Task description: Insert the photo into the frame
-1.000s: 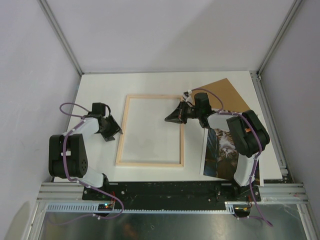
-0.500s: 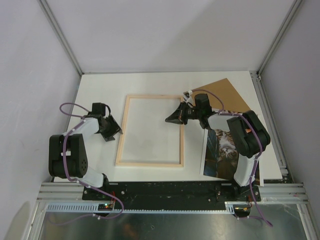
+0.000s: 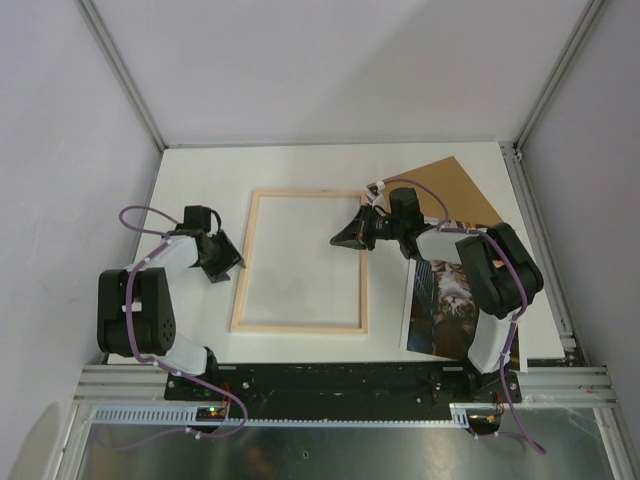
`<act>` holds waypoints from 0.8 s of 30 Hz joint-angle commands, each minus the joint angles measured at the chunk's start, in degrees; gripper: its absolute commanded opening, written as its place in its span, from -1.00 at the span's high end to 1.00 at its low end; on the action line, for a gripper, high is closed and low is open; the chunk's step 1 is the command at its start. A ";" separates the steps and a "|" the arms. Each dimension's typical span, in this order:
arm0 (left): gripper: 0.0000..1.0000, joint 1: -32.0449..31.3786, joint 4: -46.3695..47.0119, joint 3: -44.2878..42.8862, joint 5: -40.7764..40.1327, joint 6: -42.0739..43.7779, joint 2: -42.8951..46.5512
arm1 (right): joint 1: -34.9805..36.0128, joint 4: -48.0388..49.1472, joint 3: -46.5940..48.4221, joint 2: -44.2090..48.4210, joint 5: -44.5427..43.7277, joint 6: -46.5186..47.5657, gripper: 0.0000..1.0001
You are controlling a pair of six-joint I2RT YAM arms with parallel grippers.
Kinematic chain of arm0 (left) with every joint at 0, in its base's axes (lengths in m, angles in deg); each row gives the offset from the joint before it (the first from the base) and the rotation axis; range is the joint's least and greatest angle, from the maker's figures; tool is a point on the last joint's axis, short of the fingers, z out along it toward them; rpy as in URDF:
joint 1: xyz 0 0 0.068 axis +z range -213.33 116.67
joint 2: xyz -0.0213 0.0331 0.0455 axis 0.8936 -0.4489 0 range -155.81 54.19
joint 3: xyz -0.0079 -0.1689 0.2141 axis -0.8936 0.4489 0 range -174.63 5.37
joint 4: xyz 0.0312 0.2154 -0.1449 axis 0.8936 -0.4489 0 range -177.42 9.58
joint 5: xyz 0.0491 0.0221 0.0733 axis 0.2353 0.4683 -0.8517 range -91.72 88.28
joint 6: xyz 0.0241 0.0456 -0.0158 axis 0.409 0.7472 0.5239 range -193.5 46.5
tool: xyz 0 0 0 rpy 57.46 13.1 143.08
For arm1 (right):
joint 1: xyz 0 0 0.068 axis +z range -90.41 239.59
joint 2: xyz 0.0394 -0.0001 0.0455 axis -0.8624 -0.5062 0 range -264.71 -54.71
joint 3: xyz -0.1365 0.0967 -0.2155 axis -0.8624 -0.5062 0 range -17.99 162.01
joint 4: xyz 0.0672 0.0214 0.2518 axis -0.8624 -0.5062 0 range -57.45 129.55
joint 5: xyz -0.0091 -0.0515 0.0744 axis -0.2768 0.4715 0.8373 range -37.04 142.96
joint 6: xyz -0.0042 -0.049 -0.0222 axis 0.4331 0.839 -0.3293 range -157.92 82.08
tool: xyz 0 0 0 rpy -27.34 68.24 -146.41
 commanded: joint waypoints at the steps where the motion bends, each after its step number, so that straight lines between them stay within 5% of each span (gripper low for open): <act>1: -0.15 0.26 -0.16 0.82 0.35 0.66 -0.11 | 0.23 1.70 -0.06 2.86 0.04 0.59 1.00; 24: -0.15 0.25 -0.09 1.68 2.50 0.49 0.81 | 0.05 6.26 -0.03 0.18 1.82 -1.84 1.00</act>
